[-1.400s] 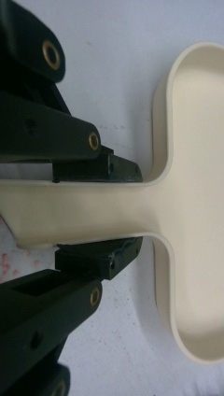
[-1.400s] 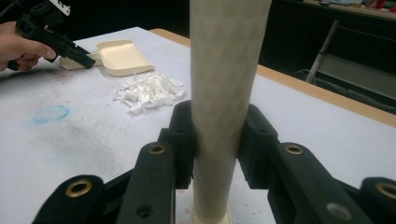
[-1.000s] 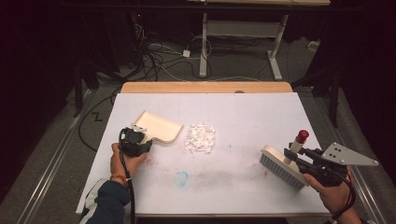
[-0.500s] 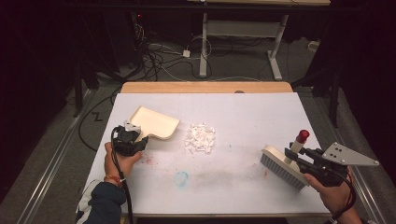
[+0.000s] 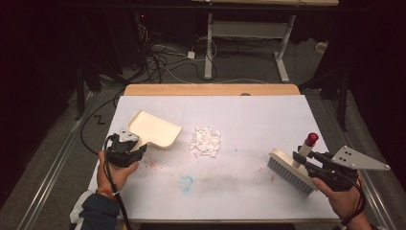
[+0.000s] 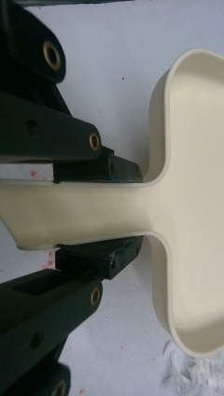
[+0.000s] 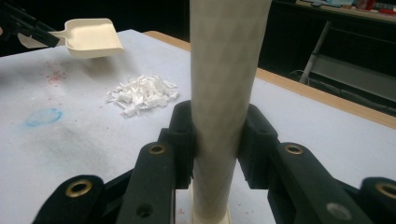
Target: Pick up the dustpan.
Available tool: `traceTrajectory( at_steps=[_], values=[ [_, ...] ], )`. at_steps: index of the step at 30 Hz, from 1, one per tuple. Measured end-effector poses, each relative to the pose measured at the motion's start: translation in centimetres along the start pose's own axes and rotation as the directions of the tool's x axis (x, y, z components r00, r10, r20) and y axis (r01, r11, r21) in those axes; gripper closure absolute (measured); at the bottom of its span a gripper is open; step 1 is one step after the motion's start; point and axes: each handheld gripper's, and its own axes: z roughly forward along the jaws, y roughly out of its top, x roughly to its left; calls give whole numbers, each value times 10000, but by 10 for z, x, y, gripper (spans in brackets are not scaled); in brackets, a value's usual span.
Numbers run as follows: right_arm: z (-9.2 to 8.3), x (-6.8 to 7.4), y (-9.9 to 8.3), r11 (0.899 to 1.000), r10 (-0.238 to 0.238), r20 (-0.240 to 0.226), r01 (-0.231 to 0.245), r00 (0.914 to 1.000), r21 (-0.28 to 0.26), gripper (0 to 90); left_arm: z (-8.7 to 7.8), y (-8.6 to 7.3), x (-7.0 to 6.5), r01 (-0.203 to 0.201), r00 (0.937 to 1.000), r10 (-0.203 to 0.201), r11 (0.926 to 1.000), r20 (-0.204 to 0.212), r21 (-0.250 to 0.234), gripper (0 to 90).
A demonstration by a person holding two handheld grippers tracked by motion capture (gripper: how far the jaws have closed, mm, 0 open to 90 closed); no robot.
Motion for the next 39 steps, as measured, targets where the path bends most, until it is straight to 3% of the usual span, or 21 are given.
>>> traceTrajectory(
  at_steps=[14,18,26,27,33,39],
  values=[
    [1,1,1,10000,-18,-13,18,10000,28,705,-21,-27,-10,-198,9989,193,9997,418,115,640],
    [2,1,2,10000,-39,-39,39,10000,10,705,-25,-37,-18,-502,9966,477,9981,676,358,640],
    [3,2,2,10000,-67,-55,67,10000,18,705,-24,-44,-30,-932,9896,862,9940,1156,566,640],
    [3,2,2,10000,-73,-37,73,10000,15,705,-23,-43,-35,-1177,9855,1087,9910,1303,633,640],
    [2,0,2,9997,46,136,-43,9999,-251,706,-21,-44,-49,-1726,9715,1578,9824,1768,719,640],
    [5,-3,2,9998,80,274,-74,9996,-197,705,-17,-44,-58,-2105,9602,1895,9738,2052,855,639]
  ],
)
